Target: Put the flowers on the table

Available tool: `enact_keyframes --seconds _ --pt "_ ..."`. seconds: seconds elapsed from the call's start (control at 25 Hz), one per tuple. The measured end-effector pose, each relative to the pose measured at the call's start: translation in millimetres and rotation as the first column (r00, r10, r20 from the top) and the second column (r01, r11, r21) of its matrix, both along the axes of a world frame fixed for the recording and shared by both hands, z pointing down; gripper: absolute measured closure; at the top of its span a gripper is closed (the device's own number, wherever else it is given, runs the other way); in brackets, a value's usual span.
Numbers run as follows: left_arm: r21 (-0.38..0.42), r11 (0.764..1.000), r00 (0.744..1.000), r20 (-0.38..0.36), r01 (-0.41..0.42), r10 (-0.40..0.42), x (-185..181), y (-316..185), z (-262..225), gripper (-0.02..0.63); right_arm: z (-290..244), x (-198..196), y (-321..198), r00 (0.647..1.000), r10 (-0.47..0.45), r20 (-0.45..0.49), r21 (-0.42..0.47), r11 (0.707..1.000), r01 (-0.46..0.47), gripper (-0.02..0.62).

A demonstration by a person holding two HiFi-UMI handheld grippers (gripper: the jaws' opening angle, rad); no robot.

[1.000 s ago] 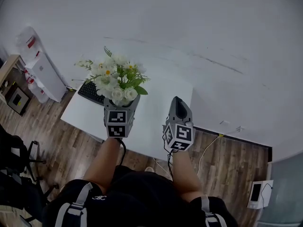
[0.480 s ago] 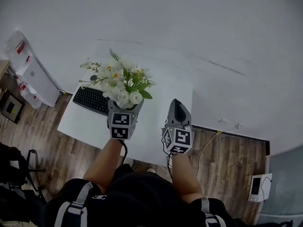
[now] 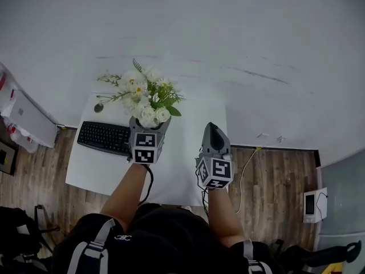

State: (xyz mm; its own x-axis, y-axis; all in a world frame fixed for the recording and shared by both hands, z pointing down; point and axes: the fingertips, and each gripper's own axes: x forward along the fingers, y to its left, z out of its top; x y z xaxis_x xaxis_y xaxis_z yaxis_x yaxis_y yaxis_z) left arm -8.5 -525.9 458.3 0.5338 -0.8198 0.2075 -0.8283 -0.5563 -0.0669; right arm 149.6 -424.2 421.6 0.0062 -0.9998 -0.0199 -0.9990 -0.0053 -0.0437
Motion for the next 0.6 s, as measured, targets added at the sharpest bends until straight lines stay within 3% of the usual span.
enact_keyframes --seconds 0.32,0.6 --pt "0.007 0.993 0.993 -0.030 -0.114 0.114 34.7 -77.6 32.5 0.209 36.3 13.0 -21.5 0.996 0.088 -0.003 -0.085 0.992 -0.088 0.592" --pt "-0.052 0.980 0.981 -0.028 -0.193 0.191 68.0 -129.6 87.3 0.209 67.9 26.8 -30.1 0.987 0.163 -0.015 -0.154 0.975 -0.163 0.592"
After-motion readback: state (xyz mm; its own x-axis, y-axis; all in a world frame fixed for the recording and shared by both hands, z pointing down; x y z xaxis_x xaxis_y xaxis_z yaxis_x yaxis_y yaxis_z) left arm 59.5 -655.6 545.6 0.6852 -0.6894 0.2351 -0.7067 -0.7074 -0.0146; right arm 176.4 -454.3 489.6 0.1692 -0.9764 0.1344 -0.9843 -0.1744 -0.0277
